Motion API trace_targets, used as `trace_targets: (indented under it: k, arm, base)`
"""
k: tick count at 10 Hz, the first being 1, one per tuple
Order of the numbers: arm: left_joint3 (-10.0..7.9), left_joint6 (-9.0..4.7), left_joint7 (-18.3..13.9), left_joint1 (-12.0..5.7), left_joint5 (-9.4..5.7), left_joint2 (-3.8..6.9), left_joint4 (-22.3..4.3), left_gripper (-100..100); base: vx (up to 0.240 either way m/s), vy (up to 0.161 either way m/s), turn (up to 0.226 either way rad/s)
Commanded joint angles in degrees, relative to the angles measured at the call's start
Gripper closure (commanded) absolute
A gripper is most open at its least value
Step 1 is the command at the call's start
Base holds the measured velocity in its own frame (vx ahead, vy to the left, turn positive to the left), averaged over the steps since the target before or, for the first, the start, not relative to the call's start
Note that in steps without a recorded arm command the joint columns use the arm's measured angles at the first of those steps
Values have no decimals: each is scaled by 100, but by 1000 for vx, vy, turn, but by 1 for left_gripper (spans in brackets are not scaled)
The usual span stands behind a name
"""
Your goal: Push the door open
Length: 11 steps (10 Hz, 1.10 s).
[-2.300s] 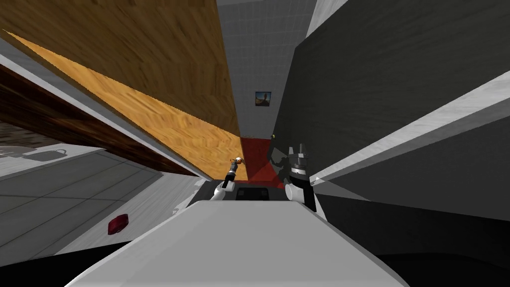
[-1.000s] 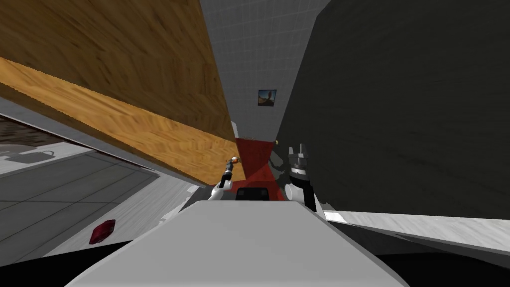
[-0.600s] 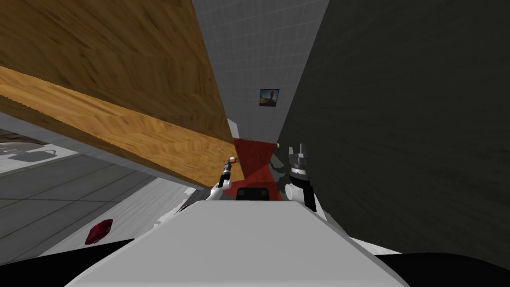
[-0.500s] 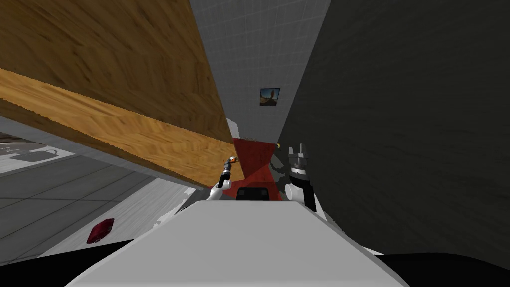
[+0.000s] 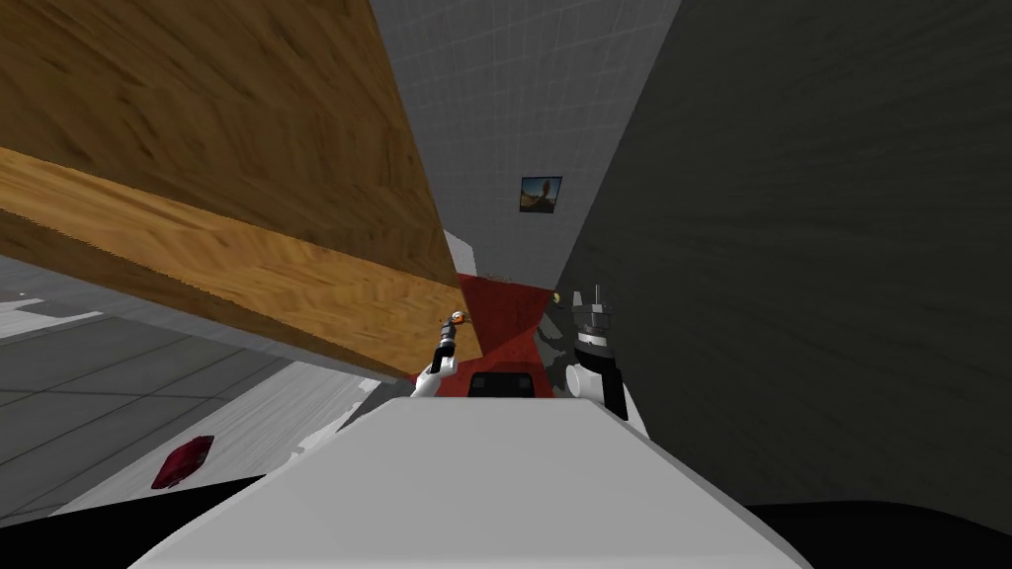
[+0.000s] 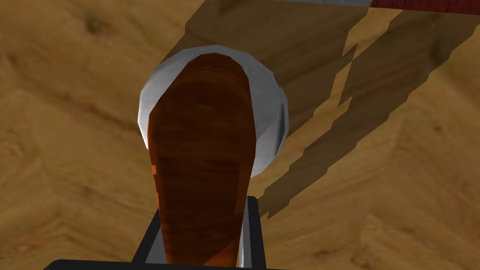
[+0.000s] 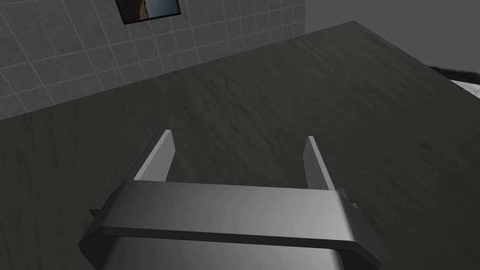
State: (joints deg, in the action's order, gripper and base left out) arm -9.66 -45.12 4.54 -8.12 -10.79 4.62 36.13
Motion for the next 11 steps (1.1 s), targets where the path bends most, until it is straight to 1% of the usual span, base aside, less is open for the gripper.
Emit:
trace_targets:
  k: [1, 2, 4, 6, 8, 9, 10, 11]
  arm:
    - [0, 0, 0, 0, 0, 0, 0, 100]
    - [-94, -9, 47, -8, -54, 41, 11, 100]
    - [-167, -17, 91, -10, -97, 59, 9, 100]
    - [-284, -30, 161, -12, -167, 81, 5, 100]
    - [-394, -42, 226, -14, -232, 95, 2, 100]
    - [-483, -53, 279, -15, -285, 103, 0, 100]
    - [-483, -53, 279, -15, -285, 103, 0, 100]
    - [-577, -63, 336, -17, -341, 107, -3, 100]
  base:
    - [79, -21, 36]
    - [109, 7, 42]
    - [186, 15, 28]
    - [204, 15, 46]
    - [214, -23, 51]
    - [243, -7, 84]
    - [156, 2, 27]
    - [153, 23, 49]
